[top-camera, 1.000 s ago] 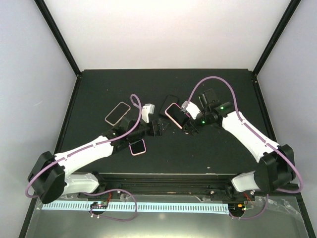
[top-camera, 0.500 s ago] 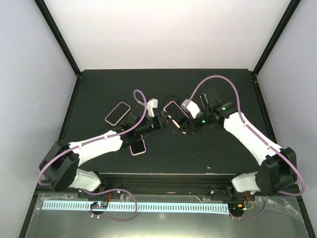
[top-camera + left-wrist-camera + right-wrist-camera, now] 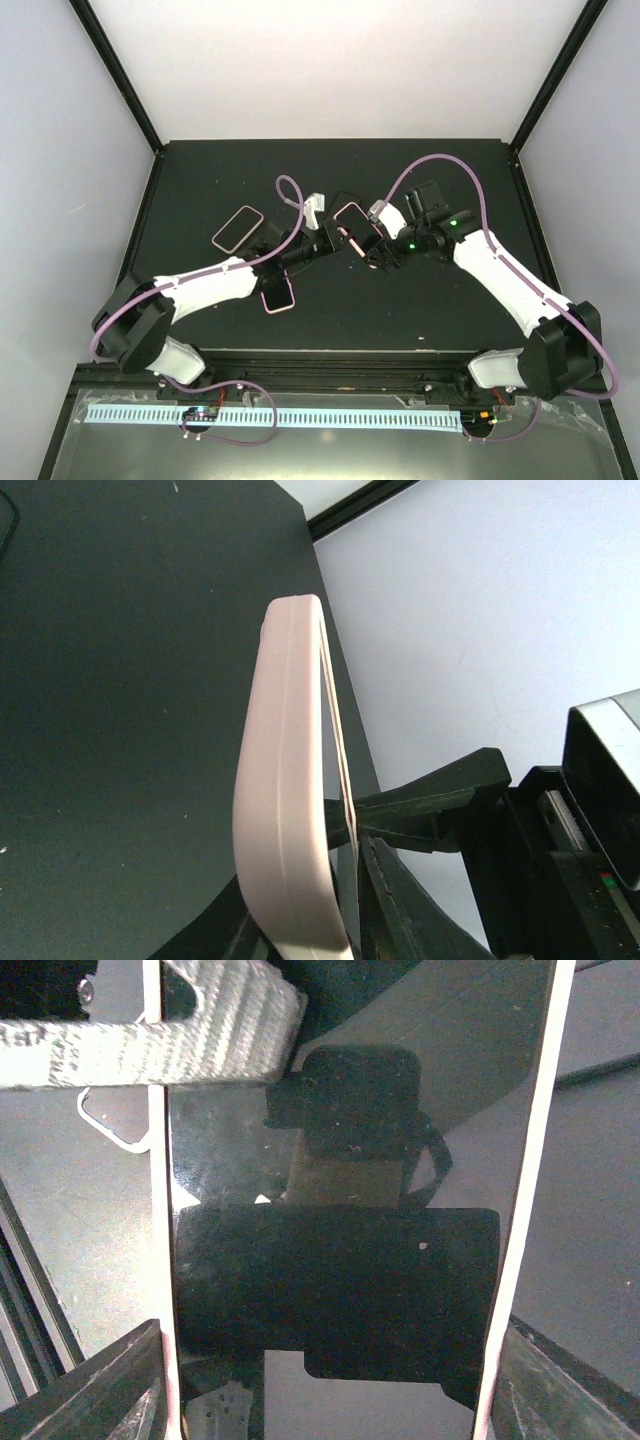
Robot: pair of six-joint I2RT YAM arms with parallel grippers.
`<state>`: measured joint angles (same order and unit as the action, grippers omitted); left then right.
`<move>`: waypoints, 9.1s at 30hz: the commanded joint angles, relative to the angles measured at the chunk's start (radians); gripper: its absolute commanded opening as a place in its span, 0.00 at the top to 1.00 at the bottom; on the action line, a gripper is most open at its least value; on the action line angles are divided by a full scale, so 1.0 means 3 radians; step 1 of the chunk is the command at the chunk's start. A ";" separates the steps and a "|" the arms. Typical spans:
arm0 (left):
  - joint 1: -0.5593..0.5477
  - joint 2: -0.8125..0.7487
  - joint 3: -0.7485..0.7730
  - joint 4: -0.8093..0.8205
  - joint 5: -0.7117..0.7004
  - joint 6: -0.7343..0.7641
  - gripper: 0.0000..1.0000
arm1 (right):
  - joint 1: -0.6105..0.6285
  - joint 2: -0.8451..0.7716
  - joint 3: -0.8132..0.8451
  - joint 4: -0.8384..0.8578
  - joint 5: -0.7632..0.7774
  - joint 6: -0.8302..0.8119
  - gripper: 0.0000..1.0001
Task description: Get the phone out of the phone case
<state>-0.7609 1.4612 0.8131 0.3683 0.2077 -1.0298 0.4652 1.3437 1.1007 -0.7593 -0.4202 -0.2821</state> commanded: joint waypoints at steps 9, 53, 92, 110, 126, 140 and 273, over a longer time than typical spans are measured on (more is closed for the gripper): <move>0.0011 0.0254 0.0437 0.0295 0.0270 0.0070 0.96 | 0.0029 -0.0134 -0.0017 0.0234 0.0062 0.0006 0.41; 0.0566 -0.1179 0.0255 -0.0804 0.3173 0.2355 0.98 | 0.0326 -0.0731 -0.0071 -0.1138 -0.1975 -0.2109 0.38; 0.0604 -0.0690 0.0497 -0.0908 0.3738 0.1495 0.98 | 0.0581 -0.0465 0.0072 -0.1032 -0.1688 -0.2535 0.83; 0.0598 -0.0713 0.0437 -0.0652 0.3886 0.0879 0.98 | 0.0578 -0.0300 0.0257 -0.0842 -0.1193 -0.2703 0.73; 0.0596 -0.0885 0.0220 -0.0640 0.3794 0.0951 0.98 | 0.0065 -0.0179 0.0039 0.0807 -0.1900 -0.0491 0.68; 0.0484 -0.0696 0.0009 -0.0493 0.3481 0.1193 0.98 | -0.0023 -0.0186 0.0143 0.1181 -0.2472 0.0347 0.48; -0.1170 0.0754 0.0648 -0.1225 -0.2986 0.3017 0.98 | -0.0472 0.0423 -0.0265 0.0027 0.0070 0.2367 0.99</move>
<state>-1.1629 1.7760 1.0416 0.0616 -0.6155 -0.0921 0.3328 1.5280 0.9871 -0.6659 -0.5720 0.5056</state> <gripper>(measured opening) 0.094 0.053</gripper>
